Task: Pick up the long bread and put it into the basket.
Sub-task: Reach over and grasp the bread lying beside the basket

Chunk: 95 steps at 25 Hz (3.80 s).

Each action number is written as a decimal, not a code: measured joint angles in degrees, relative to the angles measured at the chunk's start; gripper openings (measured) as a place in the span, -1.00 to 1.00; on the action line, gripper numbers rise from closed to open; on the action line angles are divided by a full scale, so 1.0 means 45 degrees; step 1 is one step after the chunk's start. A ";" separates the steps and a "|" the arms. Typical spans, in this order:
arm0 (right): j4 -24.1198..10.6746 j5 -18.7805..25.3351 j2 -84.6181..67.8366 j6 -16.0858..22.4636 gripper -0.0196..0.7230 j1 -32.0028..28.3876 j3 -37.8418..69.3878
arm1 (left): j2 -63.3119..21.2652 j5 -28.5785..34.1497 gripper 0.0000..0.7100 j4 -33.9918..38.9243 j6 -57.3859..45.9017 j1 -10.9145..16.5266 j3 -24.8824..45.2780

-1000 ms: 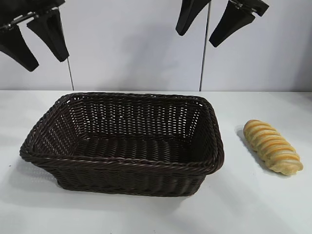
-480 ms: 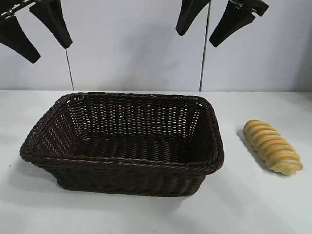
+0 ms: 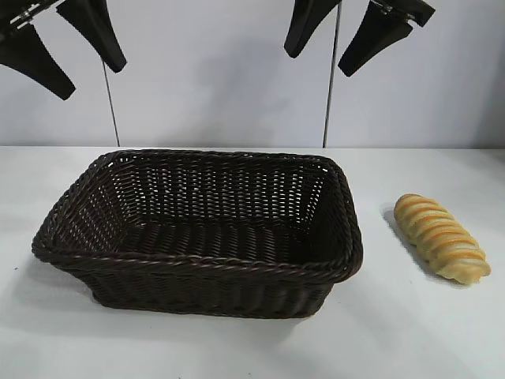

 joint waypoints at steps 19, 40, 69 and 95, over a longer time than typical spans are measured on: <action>-0.5069 -0.0002 0.0000 0.1813 0.51 -0.0122 0.0000 | 0.0000 -0.0206 0.38 0.0000 0.0000 0.0000 0.0000; -0.4803 -0.0043 0.0000 0.2799 0.51 -0.1810 0.2501 | 0.0000 -0.0215 0.38 0.0000 -0.0010 0.0000 0.0000; -0.5371 -0.2079 0.2037 0.1185 0.51 -0.1810 0.4374 | 0.0000 -0.0233 0.38 0.0000 -0.0010 0.0000 0.0000; -0.5457 -0.2020 0.2119 0.1461 -0.38 -0.1810 0.4304 | 0.0000 -0.0243 0.38 0.0059 -0.0010 0.0000 0.0000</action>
